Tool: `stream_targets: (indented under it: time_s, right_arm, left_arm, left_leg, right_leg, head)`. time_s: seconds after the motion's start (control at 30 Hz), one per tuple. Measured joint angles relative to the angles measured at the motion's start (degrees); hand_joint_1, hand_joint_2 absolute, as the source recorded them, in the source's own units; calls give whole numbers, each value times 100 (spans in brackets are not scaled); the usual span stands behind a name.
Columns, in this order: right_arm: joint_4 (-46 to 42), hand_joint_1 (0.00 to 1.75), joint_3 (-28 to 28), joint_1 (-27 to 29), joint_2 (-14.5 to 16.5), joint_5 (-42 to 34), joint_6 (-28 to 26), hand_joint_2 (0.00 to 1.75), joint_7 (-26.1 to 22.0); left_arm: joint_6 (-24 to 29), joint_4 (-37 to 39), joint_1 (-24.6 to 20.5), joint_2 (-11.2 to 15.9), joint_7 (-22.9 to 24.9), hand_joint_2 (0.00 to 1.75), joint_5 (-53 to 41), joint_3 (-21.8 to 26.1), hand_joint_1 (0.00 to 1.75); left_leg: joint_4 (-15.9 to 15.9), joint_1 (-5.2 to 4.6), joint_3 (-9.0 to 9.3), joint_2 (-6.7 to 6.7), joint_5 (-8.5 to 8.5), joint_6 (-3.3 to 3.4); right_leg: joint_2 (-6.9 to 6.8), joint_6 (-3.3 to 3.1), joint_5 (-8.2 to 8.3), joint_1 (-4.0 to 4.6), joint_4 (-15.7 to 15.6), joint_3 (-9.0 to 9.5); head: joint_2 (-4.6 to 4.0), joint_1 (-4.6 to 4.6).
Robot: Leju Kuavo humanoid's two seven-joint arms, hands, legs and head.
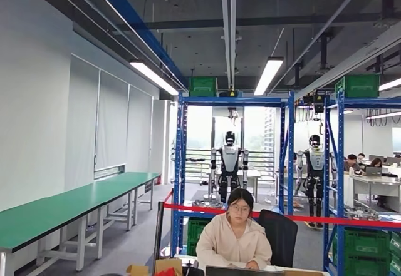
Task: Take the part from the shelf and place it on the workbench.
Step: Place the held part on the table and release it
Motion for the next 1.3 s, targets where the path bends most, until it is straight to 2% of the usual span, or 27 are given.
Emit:
stream_targets:
  time_s: [0.07, 0.1, 0.17, 0.2, 0.23, 0.27, 0.3, 0.37, 0.4, 0.43, 0.53, 0.57, 0.63, 0.7, 0.73, 0.77, 0.8, 0.87, 0.9, 0.93, 1.03, 1.1, 1.13, 1.2, 1.23, 1.27, 1.3]
  right_arm:
    - [297, 175, 162, -51, -85, 170, -16, 175, 171]
    - [465, 175, 247, -108, -121, 222, -31, 175, 301]
    - [831, 175, 431, -233, -210, 278, -67, 175, 580]
    - [1004, 175, 516, -273, -255, 289, -69, 175, 702]
    - [1159, 175, 585, -298, -294, 295, -58, 175, 789]
    - [1324, 175, 641, -330, -324, 299, -44, 175, 873]
    - [1522, 175, 681, -381, -345, 302, -30, 175, 953]
    - [1965, 175, 694, -523, -371, 301, -29, 175, 1051]
    - [2182, 175, 676, -592, -378, 300, -34, 175, 1068]
    - [2382, 175, 654, -650, -383, 300, -39, 175, 1087]
    - [2944, 175, 572, -785, -390, 300, -6, 175, 1185]
    - [3124, 175, 531, -828, -390, 300, 14, 175, 1220]
    - [3482, 175, 453, -924, -390, 299, 40, 175, 1276]
    - [3820, 175, 402, -991, -390, 299, 47, 175, 1299]
    - [3971, 175, 379, -1005, -390, 299, 60, 175, 1308]
    - [4101, 175, 353, -1010, -390, 299, 75, 175, 1322]
    - [4219, 175, 320, -1016, -390, 299, 90, 175, 1340]
    - [4440, 175, 239, -1046, -393, 298, 95, 175, 1375]
    - [4538, 175, 198, -1067, -397, 296, 90, 175, 1381]
    - [4635, 175, 159, -1091, -402, 295, 87, 175, 1383]
    - [4913, 175, 47, -1129, -408, 293, 95, 175, 1381]
    - [5076, 175, -24, -1145, -409, 293, 102, 175, 1379]
    - [5147, 175, -51, -1154, -409, 293, 103, 175, 1378]
    - [5288, 175, -90, -1160, -409, 297, 104, 175, 1377]
    - [5350, 175, -106, -1149, -409, 299, 105, 175, 1370]
    - [5410, 175, -120, -1139, -409, 299, 107, 175, 1355]
    - [5461, 175, -135, -1130, -409, 298, 106, 175, 1335]
  left_arm:
    - [-2, 0, 2, 3, -4, 175, -3, -3, 0]
    - [-3, 0, 2, 6, -5, 175, -3, -4, 0]
    - [-4, 0, 7, 13, -7, 175, -3, -4, 0]
    - [-5, 0, 14, 16, -7, 175, -3, -4, 0]
    - [-8, 0, 25, 17, -7, 175, -4, -4, 0]
    - [-15, 0, 34, 18, -8, 175, -7, -5, 0]
    - [-23, 0, 38, 21, -11, 175, -9, -5, 0]
    - [-40, 0, 29, 27, -22, 175, -14, -6, 0]
    - [-46, 0, 22, 29, -27, 175, -15, -7, 0]
    - [-50, 0, 21, 30, -31, 175, -16, -7, 0]
    - [-63, 0, 28, 31, -40, 175, -18, -7, 0]
    - [-70, 0, 27, 31, -43, 175, -18, -7, 0]
    - [-85, 0, 22, 33, -52, 175, -18, -7, 0]
    - [-95, 0, 22, 35, -59, 175, -18, -7, 0]
    - [-96, 0, 23, 36, -61, 175, -18, -7, 0]
    - [-96, 0, 23, 37, -62, 175, -18, -7, 0]
    - [-97, 0, 22, 37, -64, 175, -18, -7, 0]
    - [-101, 0, 18, 37, -69, 175, -18, -7, 0]
    - [-104, 0, 17, 37, -75, 175, -18, -7, 0]
    - [-107, 0, 21, 38, -86, 175, -18, -7, 0]
    - [-118, 0, 30, 41, -136, 175, -30, -9, 0]
    - [-122, 0, 26, 45, -168, 175, -44, -14, 0]
    - [-122, 0, 23, 51, -180, 175, -51, -17, 0]
    - [-121, 0, 22, 62, -190, 175, -55, -20, 0]
    - [-121, 0, 24, 67, -193, 175, -57, -21, 0]
    - [-120, 0, 27, 68, -199, 175, -59, -23, 0]
    - [-120, 0, 27, 71, -208, 175, -62, -27, 0]
  left_leg:
    - [72, -4, -29, 1, -84, -39]
    - [256, -7, -108, 1, -211, -55]
    - [913, 1, -401, 4, -547, -83]
    - [1239, 6, -552, 4, -660, -101]
    - [1418, 12, -638, 5, -681, -119]
    - [1390, 23, -629, 6, -596, -136]
    - [1149, 38, -519, 10, -422, -153]
    - [433, 62, -187, 20, -77, -181]
    - [185, 63, -75, 24, 3, -165]
    - [63, 54, -24, 25, 16, -137]
    - [35, 28, -26, 18, 14, -17]
    - [29, 33, -24, 15, 23, 17]
    - [20, 41, -20, 13, 33, 67]
    - [20, 28, -19, 13, 30, 92]
    - [20, 20, -17, 13, 28, 97]
    - [20, 12, -14, 10, 26, 101]
    - [20, 5, -8, 7, 24, 103]
    - [19, -5, 2, -2, 16, 103]
    - [18, -10, 0, -5, 14, 95]
    - [17, -12, -8, -6, 14, 83]
    - [-17, -5, -16, -3, 18, 13]
    - [113, -5, -66, 2, -111, -31]
    - [337, -7, -162, 5, -255, -45]
    - [1036, -11, -483, 6, -582, -69]
    - [1324, -9, -622, 6, -667, -83]
    - [1443, -5, -687, 7, -654, -95]
    - [1357, 1, -655, 8, -542, -104]
  right_leg:
    - [-21, -40, 46, -25, -80, 29]
    - [-32, -61, 70, -43, -117, 41]
    - [-45, -82, 86, -56, -132, 46]
    - [-49, -84, 87, -56, -129, 46]
    - [-52, -83, 86, -58, -125, 45]
    - [-52, -77, 82, -63, -118, 45]
    - [-51, -66, 75, -72, -106, 45]
    - [-46, -15, 44, -73, -51, 29]
    - [-40, 17, 31, -67, -19, 9]
    - [-36, 49, 25, -58, 4, -11]
    - [-36, 116, 15, -71, 26, -30]
    - [-36, 139, -43, -81, 91, -52]
    - [-34, 183, -311, -95, 523, -232]
    - [-33, 204, -639, -105, 1278, -577]
    - [-32, 206, -709, -107, 1548, -710]
    - [-31, 200, -675, -107, 1623, -753]
    - [-29, 186, -533, -106, 1457, -685]
    - [-21, 137, -141, -88, 704, -344]
    - [-17, 111, -4, -72, 359, -191]
    - [-13, 89, 58, -54, 138, -97]
    - [-12, 35, 64, -43, -22, -46]
    - [-22, -21, 105, -67, -113, -3]
    - [-27, -43, 122, -79, -147, 16]
    - [-28, -58, 126, -70, -152, 20]
    - [-28, -59, 124, -69, -149, 19]
    - [-25, -58, 120, -69, -144, 18]
    - [-22, -53, 115, -72, -135, 18]
  head:
    - [-2, 0]
    - [-2, 1]
    - [-2, 1]
    - [-2, 1]
    - [-2, 1]
    - [-2, 1]
    - [-2, 1]
    - [-2, -1]
    - [-2, -3]
    - [-2, -5]
    - [-2, -8]
    - [-2, -8]
    - [-2, -8]
    - [-2, -9]
    - [-2, -9]
    - [-2, -9]
    - [-2, -9]
    - [-2, -8]
    - [-2, -8]
    - [-1, -8]
    - [-1, -8]
    - [-2, -8]
    - [-2, -8]
    - [-2, -8]
    - [-2, -8]
    - [-2, -8]
    - [-2, -7]
